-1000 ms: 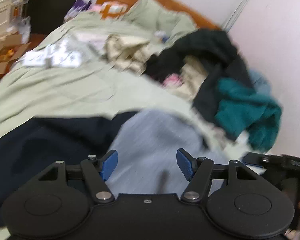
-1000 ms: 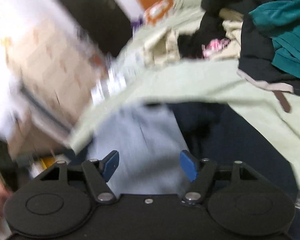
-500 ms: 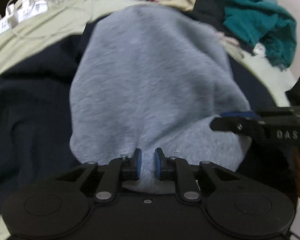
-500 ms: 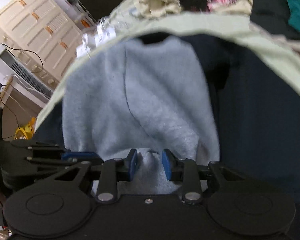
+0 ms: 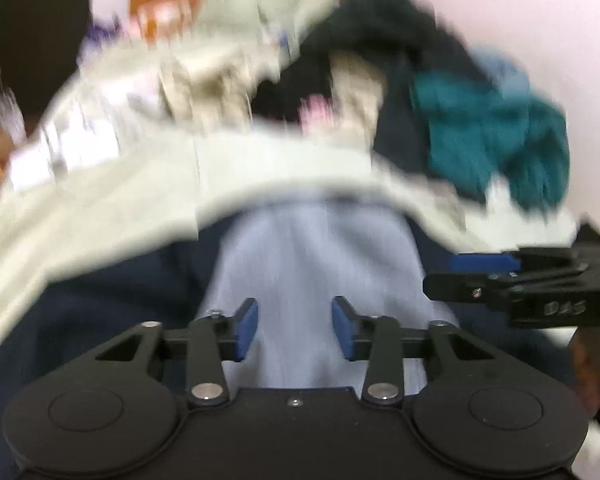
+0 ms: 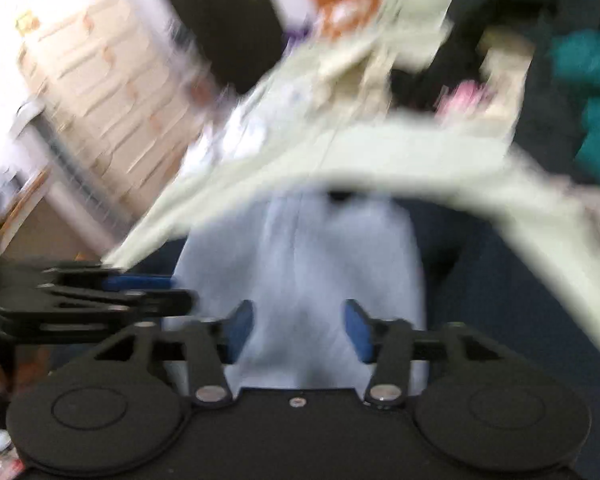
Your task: Fold clothes
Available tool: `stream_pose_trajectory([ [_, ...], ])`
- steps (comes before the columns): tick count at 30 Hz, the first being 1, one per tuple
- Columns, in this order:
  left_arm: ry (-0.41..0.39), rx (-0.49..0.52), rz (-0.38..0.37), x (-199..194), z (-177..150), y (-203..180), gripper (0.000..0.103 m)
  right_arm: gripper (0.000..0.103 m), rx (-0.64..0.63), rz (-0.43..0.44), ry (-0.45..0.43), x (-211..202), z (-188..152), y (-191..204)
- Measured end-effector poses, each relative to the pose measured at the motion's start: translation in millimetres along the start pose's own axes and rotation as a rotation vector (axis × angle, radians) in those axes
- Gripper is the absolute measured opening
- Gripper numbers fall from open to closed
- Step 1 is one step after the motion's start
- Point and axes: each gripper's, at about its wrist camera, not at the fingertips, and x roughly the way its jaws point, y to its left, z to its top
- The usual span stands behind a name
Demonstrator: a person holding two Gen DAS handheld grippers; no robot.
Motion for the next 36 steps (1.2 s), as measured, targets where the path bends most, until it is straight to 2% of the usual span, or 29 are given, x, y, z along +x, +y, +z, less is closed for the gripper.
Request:
stream_pose_trajectory([
  [1, -0.036, 0.015, 0.016, 8, 3, 0, 0.046, 0.067, 0.0, -0.027, -0.036, 7, 2, -3],
  [2, -0.047, 0.025, 0.054, 25, 3, 1, 0.043, 0.059, 0.025, -0.033, -0.04, 22, 2, -7],
  [3, -0.018, 0.02, 0.091, 46, 1, 3, 0.042, 0.051, 0.047, -0.039, -0.028, 38, 1, -9],
  [4, 0.017, 0.009, 0.117, 64, -2, 6, 0.037, 0.03, 0.049, -0.042, -0.01, 48, 0, -10],
  [5, 0.03, -0.008, 0.129, 76, -7, 10, 0.037, 0.026, 0.029, -0.052, 0.016, 62, -4, -8],
  [9, 0.065, -0.012, 0.126, 101, -13, 19, 0.045, 0.022, -0.086, -0.114, 0.079, 100, -17, -5],
  [11, 0.102, 0.038, 0.154, 117, -18, 19, 0.054, 0.015, -0.088, -0.142, 0.136, 121, -24, -13],
  [13, 0.127, 0.039, 0.163, 125, -21, 22, 0.058, 0.011, -0.085, -0.162, 0.158, 135, -30, -18],
  [14, 0.149, 0.041, 0.165, 134, -24, 23, 0.06, 0.011, -0.085, -0.167, 0.158, 139, -32, -18],
  [18, 0.154, 0.084, 0.185, 151, -30, 20, 0.067, 0.009, -0.076, -0.155, 0.141, 146, -40, -25],
  [20, 0.167, 0.06, 0.178, 156, -29, 23, 0.07, 0.009, -0.07, -0.139, 0.13, 147, -42, -31],
  [24, 0.186, 0.001, 0.173, 142, -14, 24, 0.067, 0.01, -0.09, -0.145, 0.153, 141, -33, -24],
  [25, 0.179, -0.004, 0.174, 131, -11, 22, 0.066, 0.015, -0.072, -0.138, 0.155, 134, -29, -23],
  [27, 0.168, -0.018, 0.149, 102, -8, 16, 0.063, 0.04, -0.011, -0.08, 0.073, 96, -24, -24],
  [28, 0.187, -0.017, 0.122, 92, -10, 12, 0.062, 0.056, 0.008, -0.061, 0.043, 84, -22, -25],
  [29, 0.207, -0.006, 0.112, 84, -14, 8, 0.056, 0.057, 0.028, -0.054, 0.028, 72, -24, -25],
  [31, 0.21, 0.006, 0.118, 69, -20, 2, 0.052, 0.056, 0.085, -0.041, 0.031, 42, -30, -24],
  [33, 0.188, 0.006, 0.091, 52, -29, -3, 0.052, 0.056, 0.109, -0.02, 0.047, 26, -35, -22],
  [36, 0.225, 0.086, 0.125, 54, -48, -16, 0.052, 0.048, 0.047, -0.005, 0.106, 19, -50, -9],
])
